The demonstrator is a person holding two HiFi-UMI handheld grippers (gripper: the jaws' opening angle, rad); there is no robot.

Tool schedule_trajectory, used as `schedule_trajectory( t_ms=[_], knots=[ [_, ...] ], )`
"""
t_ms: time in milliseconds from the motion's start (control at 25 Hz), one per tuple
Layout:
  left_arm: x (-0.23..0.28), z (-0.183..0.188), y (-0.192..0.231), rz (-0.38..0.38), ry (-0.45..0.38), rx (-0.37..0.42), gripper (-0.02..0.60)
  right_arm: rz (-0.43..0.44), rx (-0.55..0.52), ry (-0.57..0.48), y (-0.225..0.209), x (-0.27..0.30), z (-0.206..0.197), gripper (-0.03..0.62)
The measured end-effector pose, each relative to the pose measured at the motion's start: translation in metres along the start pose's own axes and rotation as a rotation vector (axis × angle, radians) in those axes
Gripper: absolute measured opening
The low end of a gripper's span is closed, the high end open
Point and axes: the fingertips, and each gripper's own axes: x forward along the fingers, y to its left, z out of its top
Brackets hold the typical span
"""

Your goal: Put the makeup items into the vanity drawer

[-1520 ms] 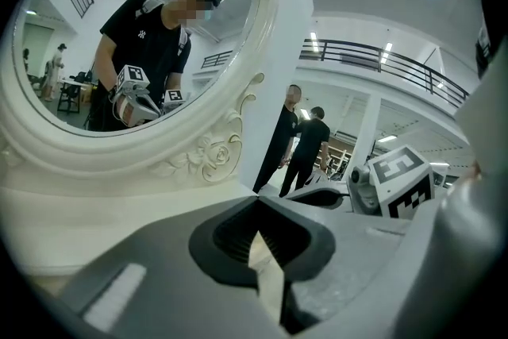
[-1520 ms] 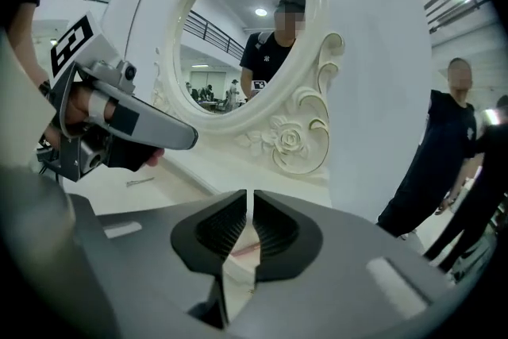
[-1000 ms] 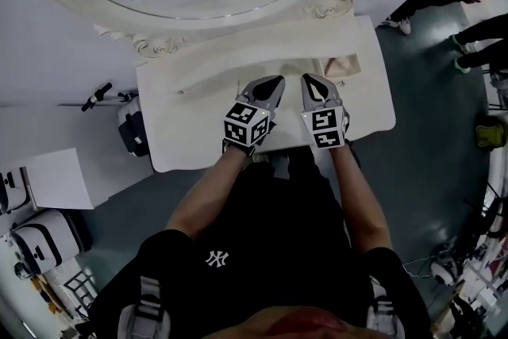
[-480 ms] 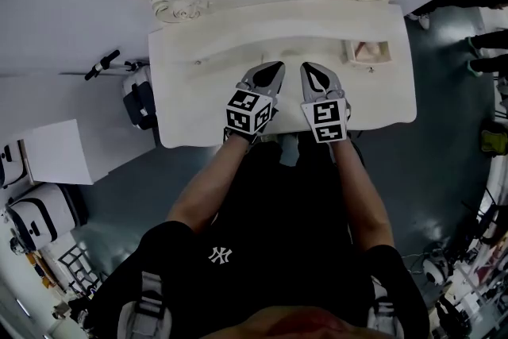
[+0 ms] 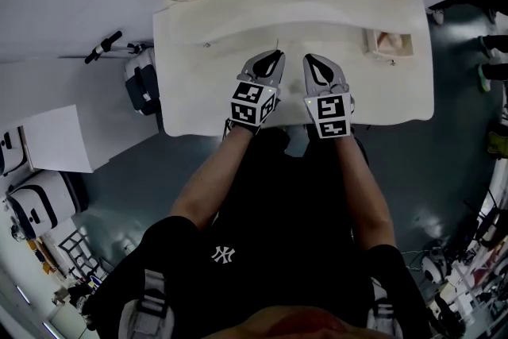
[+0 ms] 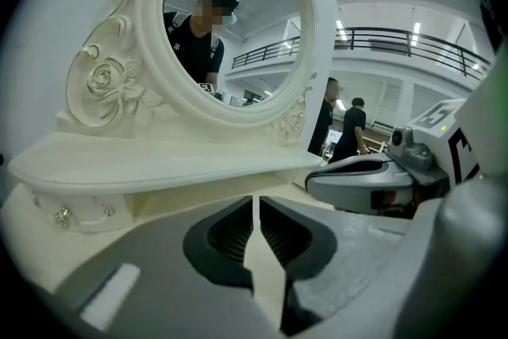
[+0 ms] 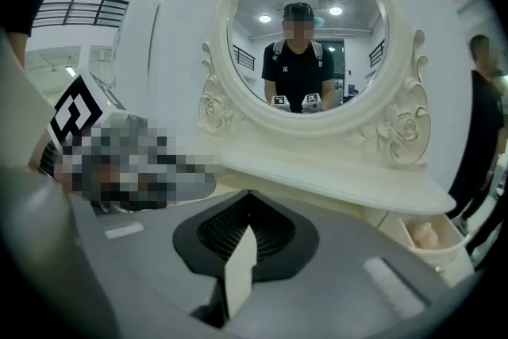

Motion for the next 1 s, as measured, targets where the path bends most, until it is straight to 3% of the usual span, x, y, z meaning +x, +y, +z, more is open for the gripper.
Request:
schedule_trajectory(
  t_ms=[320, 1000],
  knots=[
    [0.006, -0.033, 0.020, 0.059, 0.055, 0.068, 0.055, 0.012, 0.019, 0.003, 0.010, 0.014, -0.016, 0.026],
    [0.027, -0.074, 0.035, 0.194, 0.177, 0.158, 0.078, 0.017, 0.035, -0.004, -0.001, 0.027, -0.028, 0.026]
  ],
)
